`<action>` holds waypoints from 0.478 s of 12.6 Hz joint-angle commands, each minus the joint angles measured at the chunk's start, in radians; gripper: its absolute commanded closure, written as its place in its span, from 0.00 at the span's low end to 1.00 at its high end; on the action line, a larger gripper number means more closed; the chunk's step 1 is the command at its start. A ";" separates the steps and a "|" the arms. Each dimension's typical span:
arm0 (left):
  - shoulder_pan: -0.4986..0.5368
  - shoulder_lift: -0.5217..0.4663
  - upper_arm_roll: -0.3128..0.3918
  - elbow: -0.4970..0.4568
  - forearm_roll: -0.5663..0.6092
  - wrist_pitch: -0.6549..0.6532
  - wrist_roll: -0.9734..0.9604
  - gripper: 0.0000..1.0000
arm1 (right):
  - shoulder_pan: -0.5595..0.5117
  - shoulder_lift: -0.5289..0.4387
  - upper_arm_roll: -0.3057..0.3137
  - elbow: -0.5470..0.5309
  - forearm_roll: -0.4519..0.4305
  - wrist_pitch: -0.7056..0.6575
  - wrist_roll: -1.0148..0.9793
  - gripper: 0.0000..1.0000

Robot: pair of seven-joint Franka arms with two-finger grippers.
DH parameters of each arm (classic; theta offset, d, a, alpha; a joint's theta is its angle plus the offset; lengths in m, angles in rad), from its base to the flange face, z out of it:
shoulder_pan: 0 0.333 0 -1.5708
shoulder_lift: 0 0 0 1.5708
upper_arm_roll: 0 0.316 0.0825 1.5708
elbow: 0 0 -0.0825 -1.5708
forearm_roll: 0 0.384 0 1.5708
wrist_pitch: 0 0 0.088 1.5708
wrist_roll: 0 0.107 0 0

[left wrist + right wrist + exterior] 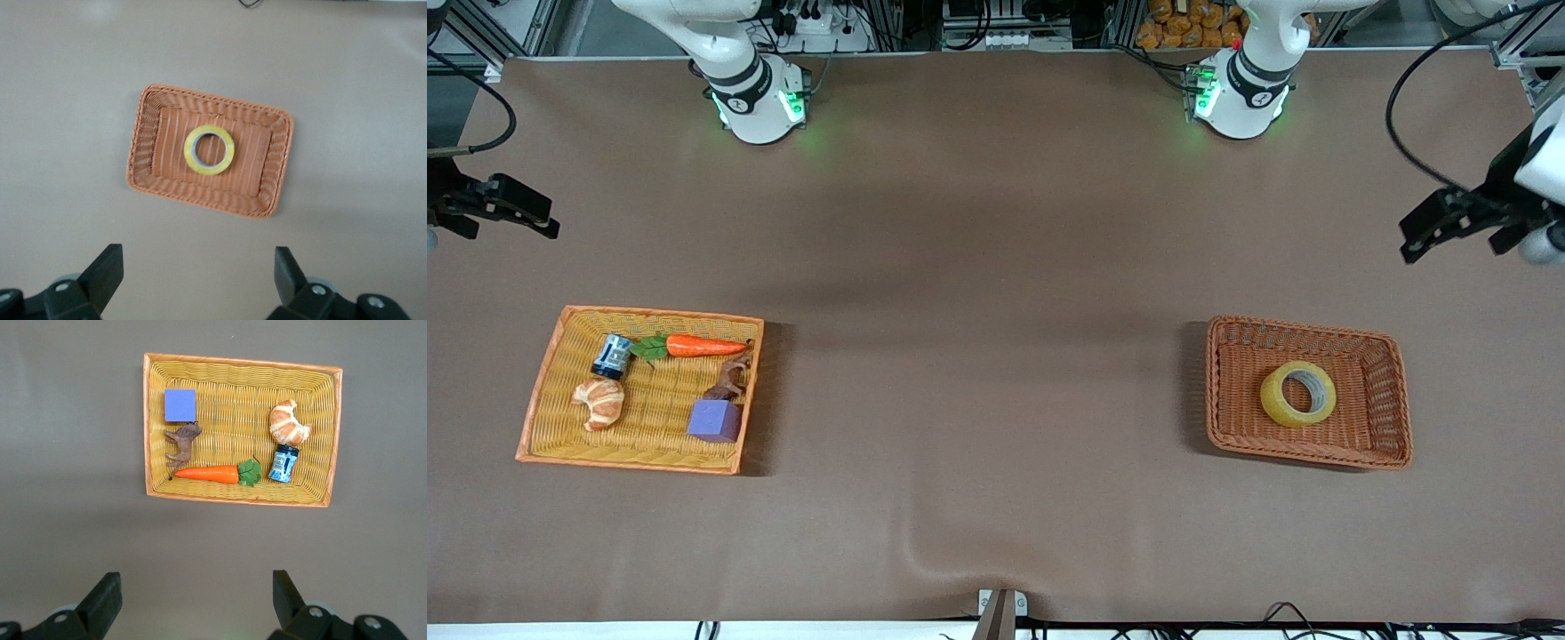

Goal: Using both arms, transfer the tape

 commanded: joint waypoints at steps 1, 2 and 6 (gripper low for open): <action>-0.010 -0.042 0.047 -0.042 -0.056 -0.022 0.049 0.00 | -0.023 -0.018 0.012 -0.024 -0.001 0.010 0.003 0.00; -0.010 -0.035 0.047 -0.040 -0.050 -0.022 0.057 0.00 | -0.020 -0.013 0.009 -0.024 -0.007 0.010 -0.002 0.00; -0.013 -0.029 0.039 -0.032 -0.040 -0.048 0.055 0.00 | -0.020 -0.013 0.011 -0.023 -0.004 0.026 0.001 0.00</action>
